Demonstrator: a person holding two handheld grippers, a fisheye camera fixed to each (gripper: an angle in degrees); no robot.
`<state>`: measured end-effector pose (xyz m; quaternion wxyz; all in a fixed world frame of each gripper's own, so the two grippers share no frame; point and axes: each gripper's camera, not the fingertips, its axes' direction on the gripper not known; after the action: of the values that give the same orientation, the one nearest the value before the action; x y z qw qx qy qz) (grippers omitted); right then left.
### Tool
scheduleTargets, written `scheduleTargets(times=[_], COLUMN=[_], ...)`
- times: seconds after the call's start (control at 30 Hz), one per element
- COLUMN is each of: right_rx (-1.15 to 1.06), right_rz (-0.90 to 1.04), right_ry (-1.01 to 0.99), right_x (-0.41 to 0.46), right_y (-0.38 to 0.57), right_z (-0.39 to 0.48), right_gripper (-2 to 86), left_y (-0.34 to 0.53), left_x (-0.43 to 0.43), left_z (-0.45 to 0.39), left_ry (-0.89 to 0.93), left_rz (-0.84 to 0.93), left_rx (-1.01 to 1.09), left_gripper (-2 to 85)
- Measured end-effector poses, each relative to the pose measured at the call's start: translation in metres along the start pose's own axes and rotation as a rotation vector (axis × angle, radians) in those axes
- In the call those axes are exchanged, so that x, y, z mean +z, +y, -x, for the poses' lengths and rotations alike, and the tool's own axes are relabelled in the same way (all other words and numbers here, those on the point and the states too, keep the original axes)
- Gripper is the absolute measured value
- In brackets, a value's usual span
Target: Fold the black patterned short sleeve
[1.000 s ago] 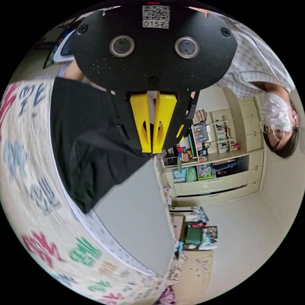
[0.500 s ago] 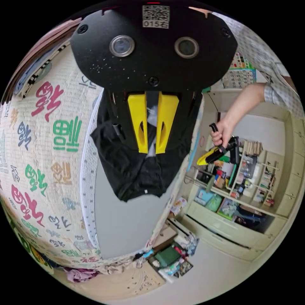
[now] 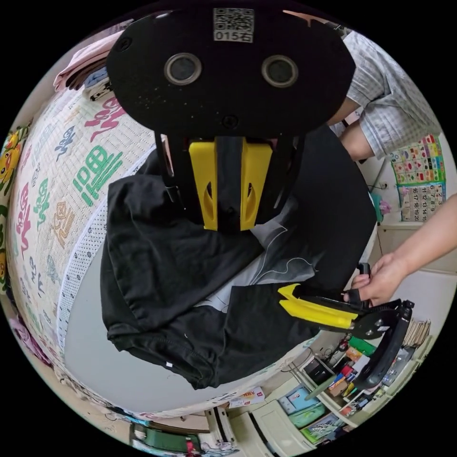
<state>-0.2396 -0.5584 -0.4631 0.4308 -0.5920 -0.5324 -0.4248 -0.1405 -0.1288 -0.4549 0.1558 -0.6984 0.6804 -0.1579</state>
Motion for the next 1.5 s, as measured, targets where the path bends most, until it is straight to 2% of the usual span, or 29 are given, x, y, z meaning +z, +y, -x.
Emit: scheduleTargets(times=[0.17,0.27,0.4,0.47,0.6,0.7,0.77,0.83,0.97,1.07,1.1,1.17,1.27,1.5], right_rx=[-0.096,-0.148,-0.127,-0.070,0.138,0.378,0.579,0.840,1.102,1.014,0.913,0.741,0.525,0.460], right_rz=[0.040,0.052,0.059,0.051,-0.074,-0.205,-0.271,-0.280,-0.180,-0.306,-0.327,-0.313,-0.271,-0.096], right_ry=[0.037,0.104,0.124,0.071,-0.088,-0.051,-0.006,0.070,0.011,-0.007,-0.029,-0.057,-0.092,-0.029], right_x=[-0.015,-0.019,-0.023,-0.027,-0.061,-0.105,-0.124,-0.126,-0.097,-0.104,-0.103,-0.093,-0.068,0.010], right_y=[-0.004,-0.003,0.001,0.005,0.032,0.074,0.109,0.156,0.200,0.183,0.159,0.112,0.031,-0.075], right_z=[0.005,0.012,0.004,-0.009,-0.064,-0.137,-0.189,-0.248,-0.300,-0.287,-0.276,-0.257,-0.225,-0.216], right_gripper=[8.7,8.1,3.1,1.5,0.4,0.7,1.0,1.7,4.2,4.7,4.4,3.4,0.9,-0.7], left_y=[-0.014,-0.019,-0.028,-0.032,-0.031,-0.020,-0.003,0.011,0.037,0.015,0.006,-0.041,-0.102,-0.166], left_x=[0.006,0.009,0.006,0.003,-0.022,-0.072,-0.107,-0.118,-0.115,-0.125,-0.125,-0.113,-0.086,-0.039], left_z=[-0.037,-0.043,-0.029,-0.009,0.029,0.083,0.142,0.185,0.244,0.230,0.224,0.204,0.186,0.194], left_ry=[-0.138,-0.218,-0.176,-0.068,0.063,0.060,-0.002,-0.075,-0.192,-0.220,-0.216,-0.133,-0.063,-0.059], left_rz=[0.063,0.062,0.060,0.058,-0.034,-0.190,-0.291,-0.306,-0.212,-0.268,-0.271,-0.266,-0.231,-0.127], left_rx=[0.210,0.246,0.170,0.091,-0.048,-0.200,-0.380,-0.522,-0.768,-0.638,-0.592,-0.403,-0.257,-0.236], left_gripper=[9.1,7.3,3.2,1.2,0.2,-0.1,0.0,0.1,1.1,1.1,1.0,0.4,-0.2,-0.7])
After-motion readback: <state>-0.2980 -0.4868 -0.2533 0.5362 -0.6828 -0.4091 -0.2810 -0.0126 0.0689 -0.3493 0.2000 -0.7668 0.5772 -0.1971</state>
